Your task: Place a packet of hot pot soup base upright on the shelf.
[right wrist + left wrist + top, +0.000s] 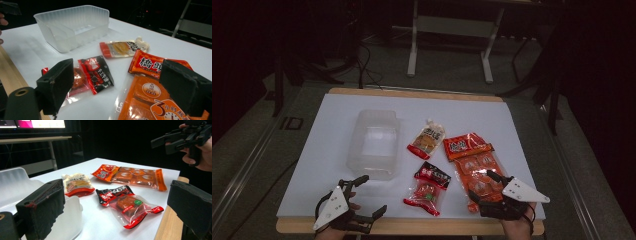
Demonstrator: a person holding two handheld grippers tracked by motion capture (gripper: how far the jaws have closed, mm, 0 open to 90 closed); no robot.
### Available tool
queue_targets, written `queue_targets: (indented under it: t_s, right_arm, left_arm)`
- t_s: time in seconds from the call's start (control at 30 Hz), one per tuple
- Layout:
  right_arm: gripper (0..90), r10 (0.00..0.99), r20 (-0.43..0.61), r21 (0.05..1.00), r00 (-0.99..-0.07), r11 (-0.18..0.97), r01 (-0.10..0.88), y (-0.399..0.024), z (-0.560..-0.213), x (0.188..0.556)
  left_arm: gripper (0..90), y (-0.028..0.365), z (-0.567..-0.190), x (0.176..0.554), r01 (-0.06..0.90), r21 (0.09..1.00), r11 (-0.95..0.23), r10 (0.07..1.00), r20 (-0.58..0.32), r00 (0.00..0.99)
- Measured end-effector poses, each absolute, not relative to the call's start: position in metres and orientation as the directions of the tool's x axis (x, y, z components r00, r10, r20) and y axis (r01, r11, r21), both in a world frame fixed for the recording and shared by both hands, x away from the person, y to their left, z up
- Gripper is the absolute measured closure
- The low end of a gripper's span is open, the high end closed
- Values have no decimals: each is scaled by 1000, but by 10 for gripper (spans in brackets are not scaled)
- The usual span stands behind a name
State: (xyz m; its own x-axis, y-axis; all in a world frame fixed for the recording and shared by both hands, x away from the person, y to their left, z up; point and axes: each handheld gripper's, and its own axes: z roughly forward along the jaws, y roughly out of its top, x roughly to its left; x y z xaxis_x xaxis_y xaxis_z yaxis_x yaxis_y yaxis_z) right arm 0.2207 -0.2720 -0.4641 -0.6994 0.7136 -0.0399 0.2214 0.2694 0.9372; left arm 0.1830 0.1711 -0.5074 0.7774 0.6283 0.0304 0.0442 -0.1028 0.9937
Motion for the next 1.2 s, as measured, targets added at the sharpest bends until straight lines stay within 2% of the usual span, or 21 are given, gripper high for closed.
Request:
queue_targets:
  t_s: [0.17, 0.33, 0.4, 0.5, 0.57, 0.6, 0.67, 0.9, 1.03, 1.07, 1.2]
  right_arm:
    - [144, 732, -45, 926, -680, 286, 246, -272, -466, 224]
    - [173, 728, -41, 919, -684, 296, 259, -273, -469, 227]
    - [173, 709, -85, 900, -700, 357, 252, -269, -471, 227]
    - [172, 699, -93, 893, -709, 374, 252, -268, -471, 227]
    - [145, 681, -92, 888, -727, 387, 250, -266, -471, 228]
    - [127, 673, -114, 879, -731, 411, 241, -263, -470, 228]
    - [118, 673, -139, 873, -726, 430, 231, -260, -469, 227]
    - [114, 669, -65, 885, -740, 382, 267, -259, -454, 222]
    - [105, 659, -64, 906, -749, 354, 233, -261, -438, 220]
    - [105, 654, -79, 920, -752, 338, 197, -262, -429, 217]
    - [105, 644, -125, 922, -755, 357, 152, -262, -414, 219]
  left_arm:
    - [18, 173, -507, 184, 59, 996, -70, 621, -3, 784]
    - [18, 173, -506, 183, 60, 995, -82, 629, 5, 777]
    - [28, 175, -506, 183, 60, 995, -80, 646, 6, 764]
    - [42, 175, -506, 183, 52, 995, -87, 652, 17, 758]
    - [41, 174, -506, 183, 53, 994, -92, 645, 19, 764]
    - [35, 172, -505, 183, 88, 993, -84, 612, -18, 790]
    - [33, 169, -504, 182, 117, 988, -103, 604, -32, 797]
    - [25, 169, -500, 182, 159, 982, -103, 615, -63, 786]
    - [20, 173, -500, 183, 170, 982, -80, 628, -83, 774]
    - [20, 173, -500, 183, 172, 982, -82, 628, -83, 774]
    - [20, 170, -501, 182, 155, 983, -100, 624, -59, 779]
